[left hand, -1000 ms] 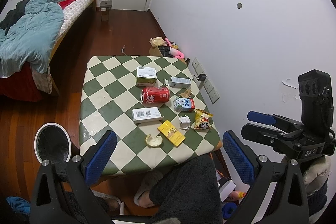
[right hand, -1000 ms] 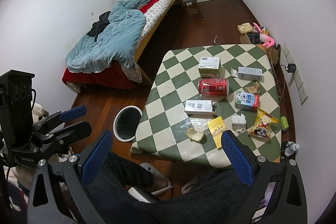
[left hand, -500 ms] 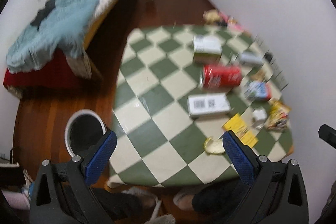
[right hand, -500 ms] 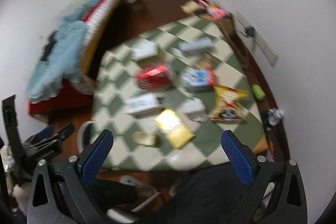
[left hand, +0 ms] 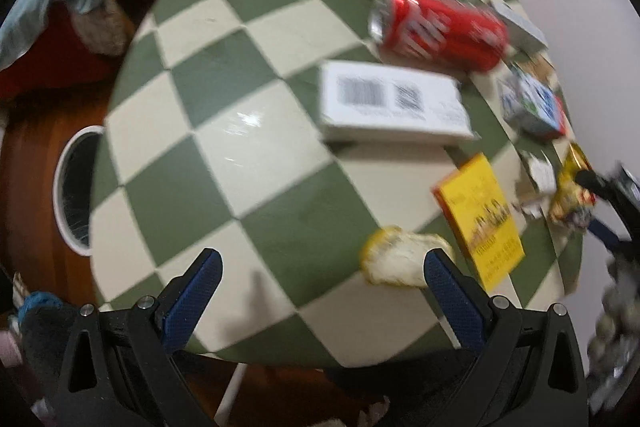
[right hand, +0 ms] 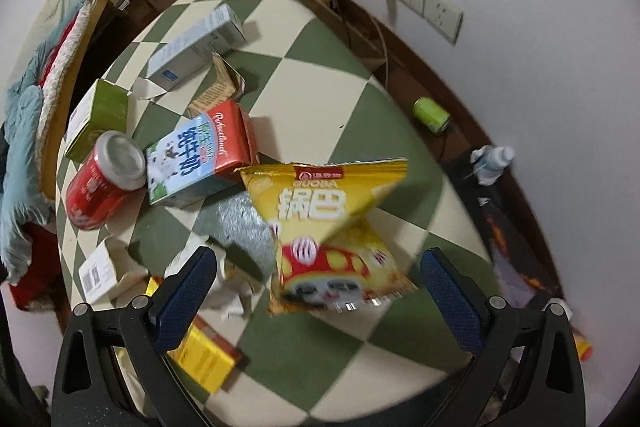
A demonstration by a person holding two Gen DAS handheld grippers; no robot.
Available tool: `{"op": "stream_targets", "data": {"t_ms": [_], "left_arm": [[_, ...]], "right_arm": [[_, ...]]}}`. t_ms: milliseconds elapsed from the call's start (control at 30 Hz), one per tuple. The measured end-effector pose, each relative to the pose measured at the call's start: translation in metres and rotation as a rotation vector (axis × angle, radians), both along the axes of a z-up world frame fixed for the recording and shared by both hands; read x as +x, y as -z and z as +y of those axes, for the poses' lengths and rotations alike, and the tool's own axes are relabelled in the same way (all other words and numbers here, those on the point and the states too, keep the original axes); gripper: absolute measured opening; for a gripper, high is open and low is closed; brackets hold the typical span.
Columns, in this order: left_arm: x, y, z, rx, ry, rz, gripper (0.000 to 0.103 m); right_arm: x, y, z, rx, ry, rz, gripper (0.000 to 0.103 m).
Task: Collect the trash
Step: 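Grasp the yellow chip bag with the right tool while the left tool grasps the bread crust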
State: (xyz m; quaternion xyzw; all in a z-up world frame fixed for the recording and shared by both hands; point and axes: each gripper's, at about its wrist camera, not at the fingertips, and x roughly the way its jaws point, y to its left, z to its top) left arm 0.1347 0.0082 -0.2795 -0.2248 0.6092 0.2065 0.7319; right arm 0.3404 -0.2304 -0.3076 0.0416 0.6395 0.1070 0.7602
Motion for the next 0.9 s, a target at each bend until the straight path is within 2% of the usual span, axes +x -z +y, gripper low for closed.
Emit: {"op": "stream_targets", "data": {"t_ms": [33, 133, 200, 300, 433, 533, 633, 733, 800, 900], "left_arm": [[0.002, 0.002, -0.006, -0.009, 0.022, -0.002, 0.103], [0.011, 0.009, -0.020, -0.036, 0.082, -0.005, 0.103], [0.014, 0.014, -0.027, -0.044, 0.121, -0.010, 0.102], [0.014, 0.022, -0.035, -0.049, 0.151, -0.001, 0.102], [0.015, 0.035, -0.039, -0.049, 0.158, 0.008, 0.102], [0.017, 0.042, -0.042, -0.022, 0.148, 0.002, 0.096], [0.020, 0.042, -0.041, 0.031, 0.144, -0.013, 0.079], [0.018, 0.036, -0.041, 0.077, 0.155, -0.032, 0.050], [0.021, 0.029, -0.041, 0.087, 0.164, -0.045, 0.041], [0.024, 0.021, -0.046, 0.111, 0.173, -0.061, 0.036]], "right_arm": [[0.002, 0.005, 0.002, 0.002, -0.004, 0.003, 0.082], [0.004, 0.014, 0.002, -0.021, -0.013, 0.000, 0.061], [0.001, 0.012, -0.003, -0.008, -0.028, -0.008, 0.057], [-0.010, 0.003, -0.015, 0.008, -0.048, 0.003, 0.056], [-0.035, -0.005, -0.026, 0.025, -0.086, 0.021, 0.055], [-0.052, -0.004, -0.027, 0.014, -0.109, 0.023, 0.055], [-0.060, 0.004, -0.026, 0.007, -0.105, 0.031, 0.054], [-0.062, 0.006, -0.025, -0.003, -0.112, 0.010, 0.051], [-0.063, 0.004, -0.021, -0.016, -0.123, -0.006, 0.050], [-0.066, 0.001, -0.018, -0.023, -0.135, -0.019, 0.049]]}}
